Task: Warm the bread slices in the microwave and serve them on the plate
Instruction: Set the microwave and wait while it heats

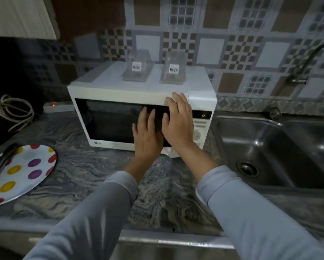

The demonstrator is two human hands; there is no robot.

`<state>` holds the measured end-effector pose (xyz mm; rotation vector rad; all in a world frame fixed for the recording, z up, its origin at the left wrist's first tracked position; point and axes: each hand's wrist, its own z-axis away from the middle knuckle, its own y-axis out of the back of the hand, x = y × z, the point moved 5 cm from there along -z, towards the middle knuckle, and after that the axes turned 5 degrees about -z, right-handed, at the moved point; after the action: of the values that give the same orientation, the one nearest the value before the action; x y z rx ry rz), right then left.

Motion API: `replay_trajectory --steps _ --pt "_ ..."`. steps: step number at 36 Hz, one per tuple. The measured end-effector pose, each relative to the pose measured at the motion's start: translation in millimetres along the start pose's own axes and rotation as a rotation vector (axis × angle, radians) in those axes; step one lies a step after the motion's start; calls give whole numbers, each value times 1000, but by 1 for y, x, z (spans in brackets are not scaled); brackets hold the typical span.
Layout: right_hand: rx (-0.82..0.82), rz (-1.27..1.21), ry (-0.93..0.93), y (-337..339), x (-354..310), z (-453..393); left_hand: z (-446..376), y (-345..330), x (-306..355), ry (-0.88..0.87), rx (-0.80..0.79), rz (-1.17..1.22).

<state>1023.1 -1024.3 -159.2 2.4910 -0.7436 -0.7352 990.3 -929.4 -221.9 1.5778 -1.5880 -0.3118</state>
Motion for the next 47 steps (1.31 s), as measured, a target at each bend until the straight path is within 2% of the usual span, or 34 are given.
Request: replay_trajectory --steps 1,4,6,8,12,18,23,26,35,47 --pt "42 -47 -7 2 -1 5 10 -8 -8 59 -64 -15" --pt "35 -128 -131 -7 11 52 56 -44 -38 306 -424 -131" --pt "-89 -201 -328 -21 29 88 80 -60 -52 493 -627 -184" --pt "-234 -260 -621 -35 51 120 96 -69 -62 622 -764 -185" --pt "-387 -311 -1150 -44 90 167 107 -75 -69 553 -910 -238" --pt "-271 -684 -1498 -43 106 163 108 -75 -74 489 -1018 -267" --pt "-160 -880 -1548 -45 115 158 108 -73 -71 480 -1035 -290" --pt "-111 -906 -1555 -46 122 155 108 -72 -70 473 -1056 -291" --pt "-161 -826 -1575 -51 130 143 107 -72 -69 471 -1089 -295" --pt "-115 -749 -1587 -57 133 141 108 -74 -71 466 -1105 -299"
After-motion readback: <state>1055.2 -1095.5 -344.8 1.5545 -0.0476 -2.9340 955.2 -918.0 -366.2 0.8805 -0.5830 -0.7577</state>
